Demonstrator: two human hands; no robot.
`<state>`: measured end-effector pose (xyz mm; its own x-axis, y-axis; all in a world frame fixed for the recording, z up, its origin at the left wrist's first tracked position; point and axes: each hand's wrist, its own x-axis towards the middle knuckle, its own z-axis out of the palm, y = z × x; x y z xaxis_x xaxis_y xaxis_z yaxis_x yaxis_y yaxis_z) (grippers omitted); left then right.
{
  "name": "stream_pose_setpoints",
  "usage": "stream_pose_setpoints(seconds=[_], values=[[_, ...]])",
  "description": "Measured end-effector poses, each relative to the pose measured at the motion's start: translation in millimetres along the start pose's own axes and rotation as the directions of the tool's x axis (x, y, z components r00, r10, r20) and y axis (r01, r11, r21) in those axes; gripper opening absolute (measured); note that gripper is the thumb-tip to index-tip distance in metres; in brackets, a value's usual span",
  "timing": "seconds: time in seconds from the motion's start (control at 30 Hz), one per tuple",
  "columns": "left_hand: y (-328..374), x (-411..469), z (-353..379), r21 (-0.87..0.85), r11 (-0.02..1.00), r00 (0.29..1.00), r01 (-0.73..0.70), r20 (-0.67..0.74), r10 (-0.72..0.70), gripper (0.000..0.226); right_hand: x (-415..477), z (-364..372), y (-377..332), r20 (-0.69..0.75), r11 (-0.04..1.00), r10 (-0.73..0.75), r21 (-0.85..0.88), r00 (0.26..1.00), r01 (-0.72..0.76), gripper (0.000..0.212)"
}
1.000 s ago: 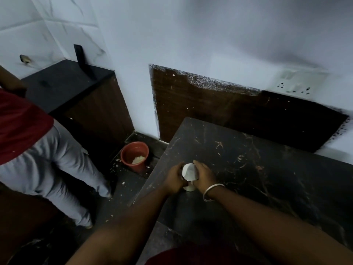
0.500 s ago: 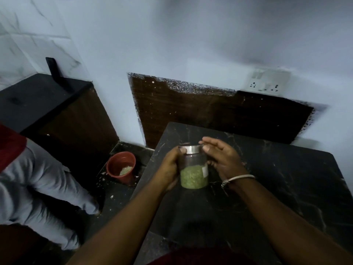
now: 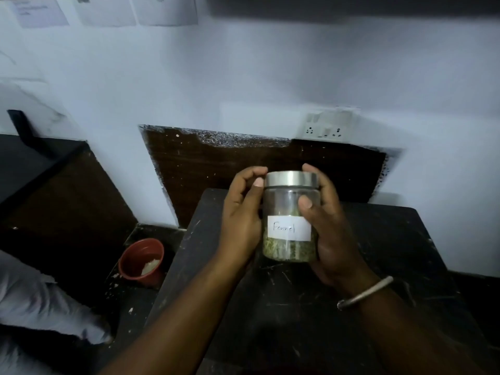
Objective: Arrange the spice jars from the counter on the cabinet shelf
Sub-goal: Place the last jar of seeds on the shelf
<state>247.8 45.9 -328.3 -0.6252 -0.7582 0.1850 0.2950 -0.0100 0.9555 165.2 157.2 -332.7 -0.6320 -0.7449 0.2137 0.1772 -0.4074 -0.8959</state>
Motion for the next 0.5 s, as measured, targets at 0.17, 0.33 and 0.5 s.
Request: stream_pose_setpoints(seconds=[0.17,0.33,0.5], values=[[33.6,-12.8,39.0,-0.194,0.979,0.983,-0.062,0.159,0.093,0.032,-2.2,-4.2,-40.4,-0.011,0.986,-0.132,0.098,0.991,0.132,0.062],[50.2,-19.2,68.6,-0.251,0.966,0.977,-0.067,0.177,0.114,0.037,-3.5,-12.1,-73.2,0.022,0.973,-0.165,0.165,0.986,0.159,0.086],[55.8,-21.5,91.8,-0.314,0.947,0.969,-0.064,0.207,0.134,0.035,-7.2,-27.5,-96.0,0.066,0.976,-0.167,0.155,0.984,0.155,0.088]])
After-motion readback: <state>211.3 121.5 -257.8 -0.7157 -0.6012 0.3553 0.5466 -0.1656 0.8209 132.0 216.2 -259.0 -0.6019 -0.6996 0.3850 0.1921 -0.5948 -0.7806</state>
